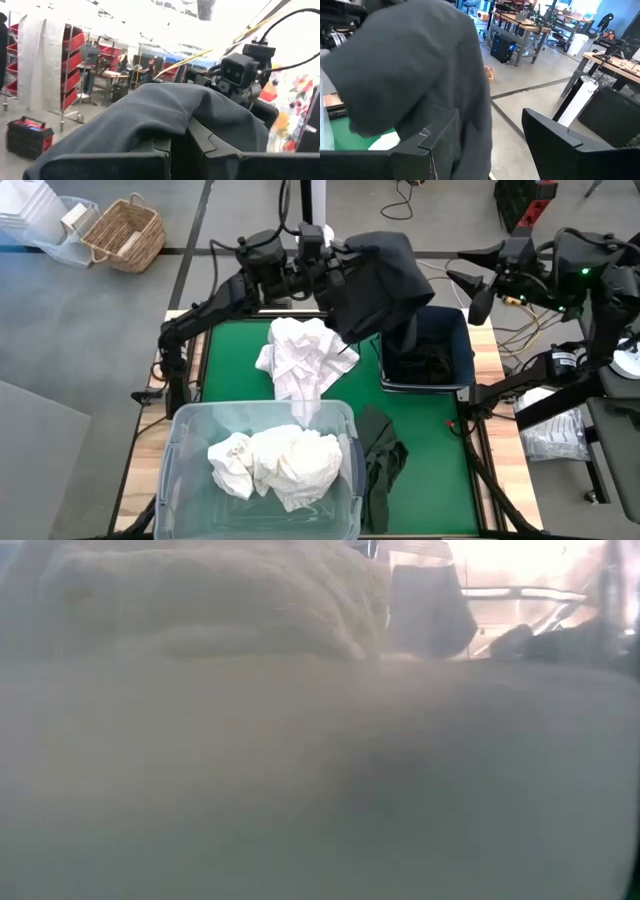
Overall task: Sort clothes
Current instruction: Put the black short pants into the blue laundry organizer
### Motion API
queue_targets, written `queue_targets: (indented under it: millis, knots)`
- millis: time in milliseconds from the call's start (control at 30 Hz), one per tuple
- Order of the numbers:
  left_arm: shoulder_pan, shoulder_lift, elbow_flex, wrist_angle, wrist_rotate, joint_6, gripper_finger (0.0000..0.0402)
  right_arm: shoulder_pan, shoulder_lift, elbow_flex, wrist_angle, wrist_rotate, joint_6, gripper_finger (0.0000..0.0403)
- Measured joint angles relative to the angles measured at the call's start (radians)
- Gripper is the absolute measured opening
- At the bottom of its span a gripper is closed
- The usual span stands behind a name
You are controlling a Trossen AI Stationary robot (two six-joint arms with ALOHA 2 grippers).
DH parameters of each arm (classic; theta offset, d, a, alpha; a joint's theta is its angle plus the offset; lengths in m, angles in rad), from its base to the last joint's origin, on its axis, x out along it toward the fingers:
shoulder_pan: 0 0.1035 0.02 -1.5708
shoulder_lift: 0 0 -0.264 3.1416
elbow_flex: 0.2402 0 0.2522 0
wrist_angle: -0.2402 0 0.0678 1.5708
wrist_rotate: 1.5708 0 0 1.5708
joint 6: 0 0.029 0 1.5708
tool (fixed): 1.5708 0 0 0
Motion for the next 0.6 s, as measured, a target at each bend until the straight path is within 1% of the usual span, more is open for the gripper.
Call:
queue_targets:
  millis: [233,367,600]
  knots:
    - [0.005,0.070,0.000,0.133,0.001,-0.009,0.0000,0.000,-0.012,0.000,-0.002,0.000,-0.009,0.0210]
    - [0.008,0.120,0.000,0.234,0.027,-0.010,0.0000,0.000,-0.026,0.000,-0.002,0.000,-0.006,0.0210]
    - [0.013,0.209,0.000,0.338,0.032,-0.022,0.0000,0.000,-0.059,0.000,0.001,-0.005,0.000,0.0210]
